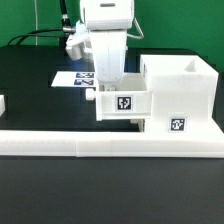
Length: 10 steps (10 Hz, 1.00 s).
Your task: Assemble drawer
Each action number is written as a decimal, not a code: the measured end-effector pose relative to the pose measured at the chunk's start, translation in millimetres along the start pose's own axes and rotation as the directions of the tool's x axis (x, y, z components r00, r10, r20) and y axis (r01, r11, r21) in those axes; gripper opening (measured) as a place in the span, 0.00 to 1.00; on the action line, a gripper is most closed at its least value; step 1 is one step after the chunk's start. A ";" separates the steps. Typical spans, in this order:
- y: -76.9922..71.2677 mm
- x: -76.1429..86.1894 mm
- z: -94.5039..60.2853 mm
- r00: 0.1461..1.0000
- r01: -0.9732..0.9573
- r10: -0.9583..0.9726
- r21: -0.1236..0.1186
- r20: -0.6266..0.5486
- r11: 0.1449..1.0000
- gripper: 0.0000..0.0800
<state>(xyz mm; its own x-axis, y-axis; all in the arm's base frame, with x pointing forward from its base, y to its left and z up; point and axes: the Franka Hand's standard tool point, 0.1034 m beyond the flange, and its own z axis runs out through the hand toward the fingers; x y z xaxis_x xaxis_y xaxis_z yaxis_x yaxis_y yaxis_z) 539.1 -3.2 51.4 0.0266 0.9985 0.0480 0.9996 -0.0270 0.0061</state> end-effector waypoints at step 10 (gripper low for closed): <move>2.2 10.9 1.9 0.999 -0.049 0.049 0.006 0.000 0.999 0.06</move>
Offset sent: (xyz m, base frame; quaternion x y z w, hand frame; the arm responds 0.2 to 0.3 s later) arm 0.0000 0.0000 0.0000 0.0000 0.0000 0.0000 1.0000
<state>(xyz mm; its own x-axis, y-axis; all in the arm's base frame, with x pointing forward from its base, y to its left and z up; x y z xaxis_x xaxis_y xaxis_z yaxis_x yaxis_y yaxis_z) 541.6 7.6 50.0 0.0751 0.9960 0.0482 0.9972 -0.0751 -0.0023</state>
